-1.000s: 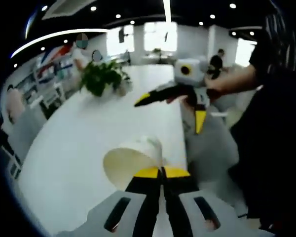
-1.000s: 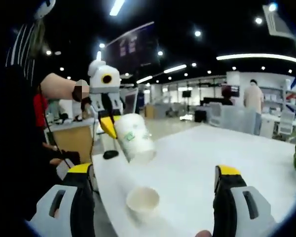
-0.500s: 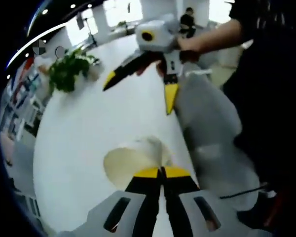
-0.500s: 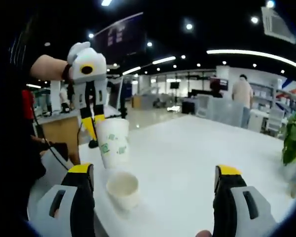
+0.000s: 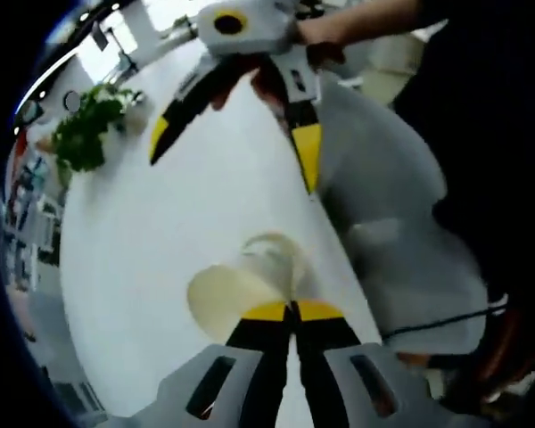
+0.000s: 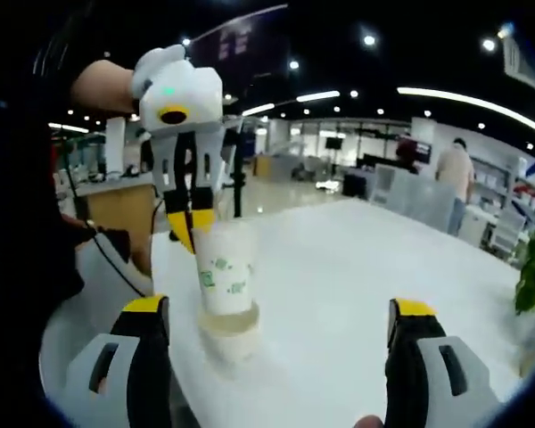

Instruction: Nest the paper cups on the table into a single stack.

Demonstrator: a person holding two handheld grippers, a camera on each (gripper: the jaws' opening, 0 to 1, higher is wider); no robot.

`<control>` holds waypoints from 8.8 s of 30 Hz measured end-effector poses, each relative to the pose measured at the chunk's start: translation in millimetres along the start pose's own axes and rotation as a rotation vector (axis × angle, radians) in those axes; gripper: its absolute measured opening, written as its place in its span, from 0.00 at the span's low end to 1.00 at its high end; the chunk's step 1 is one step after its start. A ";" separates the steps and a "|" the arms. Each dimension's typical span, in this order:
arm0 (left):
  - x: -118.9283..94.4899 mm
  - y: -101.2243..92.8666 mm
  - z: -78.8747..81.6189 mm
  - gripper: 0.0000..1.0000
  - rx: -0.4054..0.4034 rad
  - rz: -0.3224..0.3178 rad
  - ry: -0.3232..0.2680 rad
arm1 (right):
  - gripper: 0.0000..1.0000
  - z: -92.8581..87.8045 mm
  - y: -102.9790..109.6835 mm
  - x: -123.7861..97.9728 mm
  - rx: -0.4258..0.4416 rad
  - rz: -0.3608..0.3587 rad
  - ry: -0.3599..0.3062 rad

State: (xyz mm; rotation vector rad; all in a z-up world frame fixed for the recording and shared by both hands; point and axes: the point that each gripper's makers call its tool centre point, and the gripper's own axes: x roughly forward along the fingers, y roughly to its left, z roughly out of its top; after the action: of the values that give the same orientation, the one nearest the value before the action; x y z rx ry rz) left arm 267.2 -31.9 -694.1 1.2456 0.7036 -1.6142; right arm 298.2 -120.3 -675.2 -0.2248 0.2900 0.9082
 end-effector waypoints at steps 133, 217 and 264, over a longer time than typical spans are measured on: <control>-47.8 -9.2 -87.7 0.99 -0.761 0.475 -0.582 | 1.00 -21.0 19.8 13.9 0.074 0.053 0.120; 72.1 33.0 1.9 0.53 -0.745 0.444 -0.814 | 0.45 -110.1 75.3 116.2 0.056 0.448 0.010; 58.9 250.3 -46.0 0.52 -0.687 0.483 -0.773 | 0.44 -67.2 -139.2 205.0 0.004 0.300 -0.071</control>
State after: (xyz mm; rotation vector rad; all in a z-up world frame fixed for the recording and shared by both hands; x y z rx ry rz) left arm 512.8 -108.9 -738.7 0.2109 0.3556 -1.1499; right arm 518.4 -72.6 -798.3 -0.1465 0.2641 1.2099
